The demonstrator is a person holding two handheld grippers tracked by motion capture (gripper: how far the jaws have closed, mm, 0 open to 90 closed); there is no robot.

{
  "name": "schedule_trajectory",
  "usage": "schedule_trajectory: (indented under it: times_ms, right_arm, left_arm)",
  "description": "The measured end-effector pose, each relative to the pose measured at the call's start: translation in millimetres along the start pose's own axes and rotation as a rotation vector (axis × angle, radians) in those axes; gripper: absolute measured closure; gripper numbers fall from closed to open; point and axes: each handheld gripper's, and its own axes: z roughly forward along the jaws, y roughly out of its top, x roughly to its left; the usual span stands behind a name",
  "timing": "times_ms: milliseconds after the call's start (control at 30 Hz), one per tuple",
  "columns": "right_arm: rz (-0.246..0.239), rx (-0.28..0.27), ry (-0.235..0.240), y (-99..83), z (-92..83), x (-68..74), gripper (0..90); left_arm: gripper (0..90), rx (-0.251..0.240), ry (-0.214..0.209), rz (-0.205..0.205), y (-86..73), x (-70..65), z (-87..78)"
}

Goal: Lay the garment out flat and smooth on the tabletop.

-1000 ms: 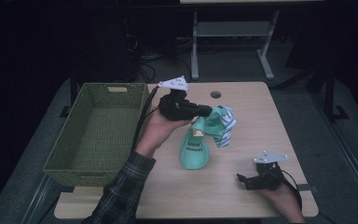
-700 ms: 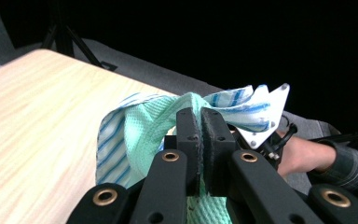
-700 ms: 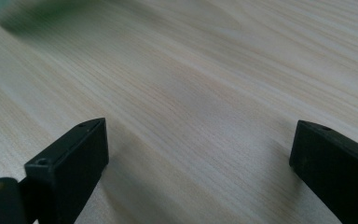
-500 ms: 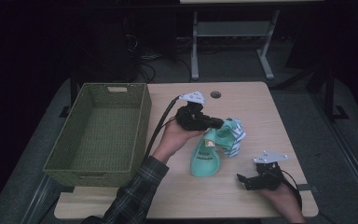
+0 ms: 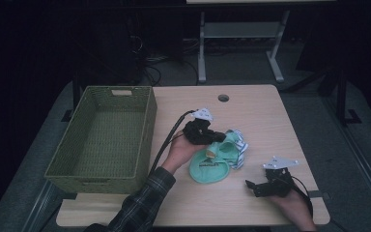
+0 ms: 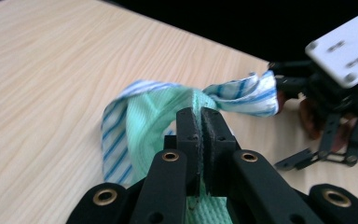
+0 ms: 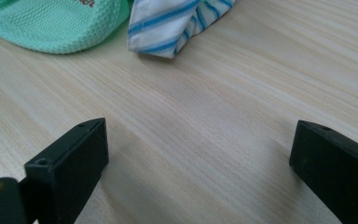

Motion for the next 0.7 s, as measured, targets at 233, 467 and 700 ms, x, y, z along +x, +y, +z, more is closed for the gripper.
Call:
schedule_trajectory:
  times_ms: [233, 467, 700]
  right_arm:
    - [-0.004, -0.003, 0.0, 0.0, 0.3, -0.3, 3.9]
    - [-0.006, -0.003, 0.0, -0.1, 0.3, -0.4, 3.9]
    - [-0.005, -0.002, 0.0, 0.0, 0.2, -0.3, 3.9]
  left_arm:
    - [86.0, 0.047, 0.054, -0.018, -23.6, 10.1, 12.2]
    - [82.0, 0.078, 0.067, -0.036, -37.3, 14.7, 19.7]
    - [59.8, 0.08, 0.064, -0.044, -29.5, 7.6, 4.7]
